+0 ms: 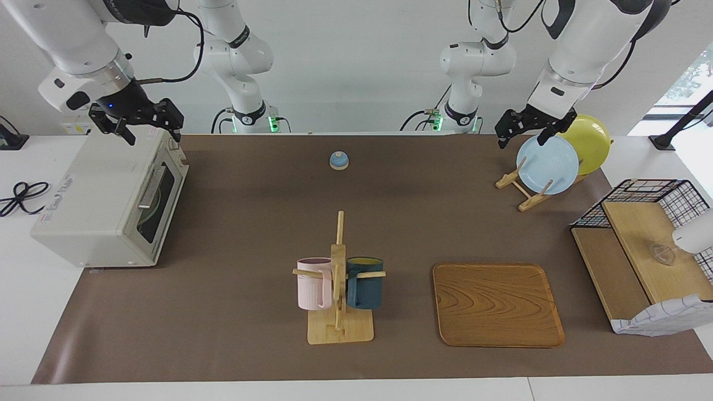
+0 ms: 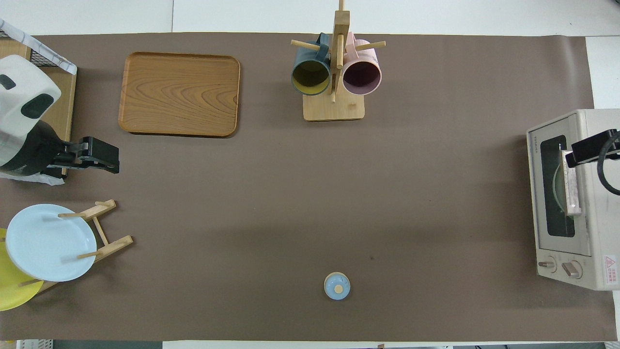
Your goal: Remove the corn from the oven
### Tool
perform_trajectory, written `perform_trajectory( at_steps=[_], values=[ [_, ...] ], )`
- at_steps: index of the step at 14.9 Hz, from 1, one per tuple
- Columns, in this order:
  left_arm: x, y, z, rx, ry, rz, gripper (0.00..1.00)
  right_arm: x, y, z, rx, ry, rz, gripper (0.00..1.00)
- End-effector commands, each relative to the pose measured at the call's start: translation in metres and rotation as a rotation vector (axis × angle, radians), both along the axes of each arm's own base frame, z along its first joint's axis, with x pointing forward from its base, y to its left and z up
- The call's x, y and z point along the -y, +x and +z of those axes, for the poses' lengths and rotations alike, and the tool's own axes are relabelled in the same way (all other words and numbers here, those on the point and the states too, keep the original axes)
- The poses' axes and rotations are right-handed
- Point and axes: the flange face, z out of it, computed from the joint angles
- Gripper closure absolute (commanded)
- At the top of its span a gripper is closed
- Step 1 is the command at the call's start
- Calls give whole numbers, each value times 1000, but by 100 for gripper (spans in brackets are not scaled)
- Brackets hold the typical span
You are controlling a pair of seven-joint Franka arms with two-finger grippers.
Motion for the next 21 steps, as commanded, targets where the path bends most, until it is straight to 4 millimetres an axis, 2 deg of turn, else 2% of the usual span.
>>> perform_trajectory(
  at_steps=[1,12,14,15,18,21],
  values=[
    [-3,-1,2,-9,9,0,0,6,-5,0,14,8,-31,0],
    [-3,-1,2,-9,9,0,0,11,-8,-4,-7,21,5,0],
    [-3,-1,2,-9,9,0,0,12,-7,-7,1,23,64,95],
    [-3,-1,2,-9,9,0,0,13,-12,-16,10,22,66,100],
    [-3,-1,2,-9,9,0,0,13,-21,-51,62,-11,65,100],
    [-3,-1,2,-9,9,0,0,21,-22,-83,60,-61,21,100]
  ],
)
